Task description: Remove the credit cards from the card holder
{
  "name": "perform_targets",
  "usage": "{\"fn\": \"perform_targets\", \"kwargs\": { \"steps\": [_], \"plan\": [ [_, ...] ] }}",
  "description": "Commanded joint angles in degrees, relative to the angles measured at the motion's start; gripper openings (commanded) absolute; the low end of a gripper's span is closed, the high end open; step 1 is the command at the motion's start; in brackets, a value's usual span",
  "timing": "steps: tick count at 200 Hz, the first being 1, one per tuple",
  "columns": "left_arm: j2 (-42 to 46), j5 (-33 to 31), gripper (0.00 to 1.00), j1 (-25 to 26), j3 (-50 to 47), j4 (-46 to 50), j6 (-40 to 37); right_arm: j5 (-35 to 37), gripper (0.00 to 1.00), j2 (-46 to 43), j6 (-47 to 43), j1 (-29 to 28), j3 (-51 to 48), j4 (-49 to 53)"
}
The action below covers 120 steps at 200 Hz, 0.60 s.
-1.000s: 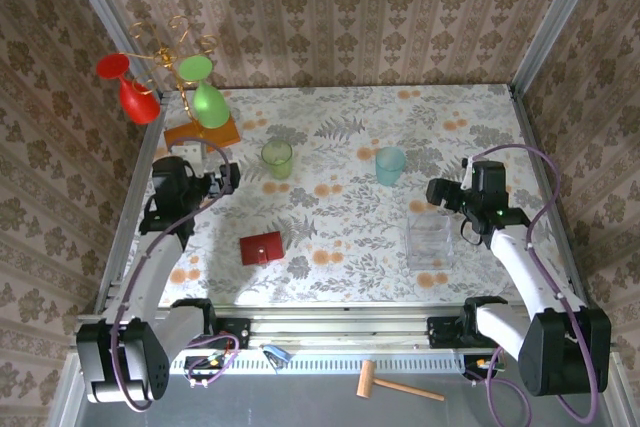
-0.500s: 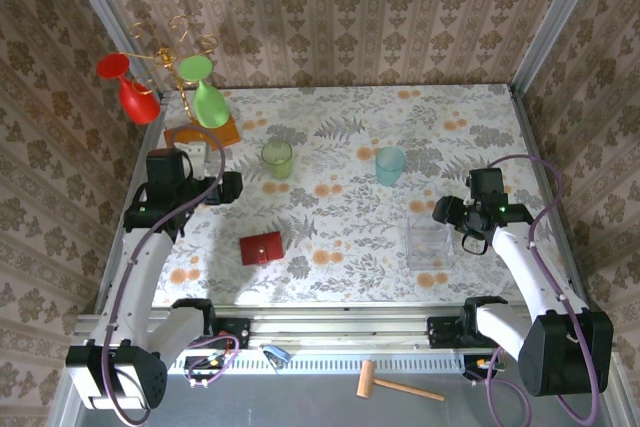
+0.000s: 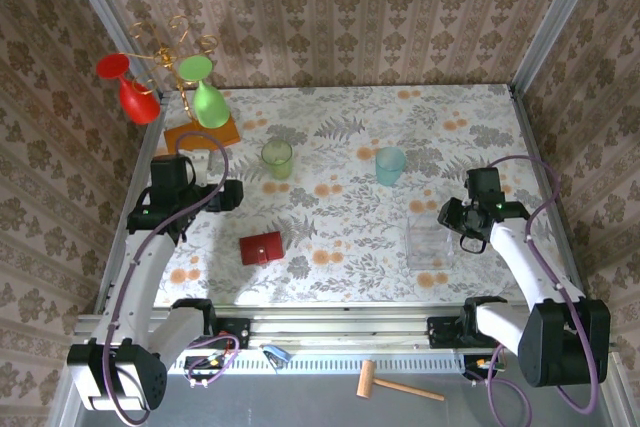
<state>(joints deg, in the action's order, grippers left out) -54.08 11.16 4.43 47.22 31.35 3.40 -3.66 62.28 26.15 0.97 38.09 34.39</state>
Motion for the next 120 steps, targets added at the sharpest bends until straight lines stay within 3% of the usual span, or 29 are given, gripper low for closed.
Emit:
{"fn": "perform_targets", "kwargs": {
  "steps": [1,120],
  "plan": [
    [1.1,-0.9,0.99,0.0,-0.6,1.1,-1.8,-1.3,0.35,1.3,0.8,0.0,-1.3,-1.3],
    [1.6,-1.7,0.98,0.0,-1.2,1.1,-3.1,-2.4,0.23,3.5,1.2,0.0,-2.4,-3.2]
  ]
}}
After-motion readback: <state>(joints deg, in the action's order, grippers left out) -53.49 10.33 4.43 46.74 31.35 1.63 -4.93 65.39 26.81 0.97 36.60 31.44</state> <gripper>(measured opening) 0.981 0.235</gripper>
